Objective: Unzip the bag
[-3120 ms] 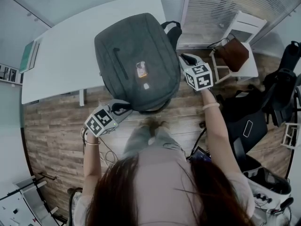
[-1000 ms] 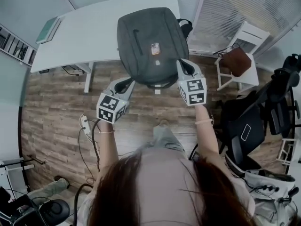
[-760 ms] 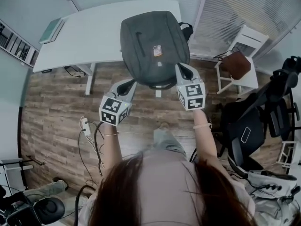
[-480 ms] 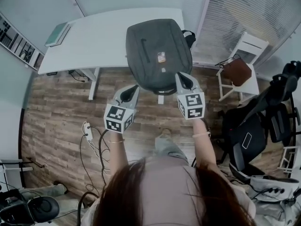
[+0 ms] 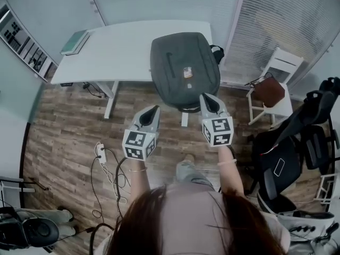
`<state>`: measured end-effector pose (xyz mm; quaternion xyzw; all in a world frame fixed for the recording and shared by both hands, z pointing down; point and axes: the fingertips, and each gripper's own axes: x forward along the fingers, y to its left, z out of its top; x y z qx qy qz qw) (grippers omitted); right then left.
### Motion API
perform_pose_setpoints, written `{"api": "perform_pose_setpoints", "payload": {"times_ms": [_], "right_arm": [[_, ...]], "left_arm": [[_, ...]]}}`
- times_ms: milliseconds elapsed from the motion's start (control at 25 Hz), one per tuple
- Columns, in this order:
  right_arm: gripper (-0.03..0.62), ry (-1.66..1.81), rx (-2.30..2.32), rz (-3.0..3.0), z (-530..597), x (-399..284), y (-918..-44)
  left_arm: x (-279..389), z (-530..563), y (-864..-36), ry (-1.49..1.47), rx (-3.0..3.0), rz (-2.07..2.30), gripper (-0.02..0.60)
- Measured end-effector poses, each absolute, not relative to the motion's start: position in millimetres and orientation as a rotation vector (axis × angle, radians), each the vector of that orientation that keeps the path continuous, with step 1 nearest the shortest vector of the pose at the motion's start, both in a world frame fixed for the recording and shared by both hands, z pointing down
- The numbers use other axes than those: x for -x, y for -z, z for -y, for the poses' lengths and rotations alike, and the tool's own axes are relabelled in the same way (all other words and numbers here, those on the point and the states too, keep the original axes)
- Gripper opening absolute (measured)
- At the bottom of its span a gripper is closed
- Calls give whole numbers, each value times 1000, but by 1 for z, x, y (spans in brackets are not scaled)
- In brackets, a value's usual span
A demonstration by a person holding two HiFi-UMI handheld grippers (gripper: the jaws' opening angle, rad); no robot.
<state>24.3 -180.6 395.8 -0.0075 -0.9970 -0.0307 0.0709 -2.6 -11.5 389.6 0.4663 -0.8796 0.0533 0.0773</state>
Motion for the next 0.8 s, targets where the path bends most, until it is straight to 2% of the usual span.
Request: {"api": "perform_pose_setpoints", "payload": {"times_ms": [800], "right_arm": [[3,105,52,3064,152,-82,-360]], "left_arm": [[-50,-9,-360,-128,-1378,2732,11]]}}
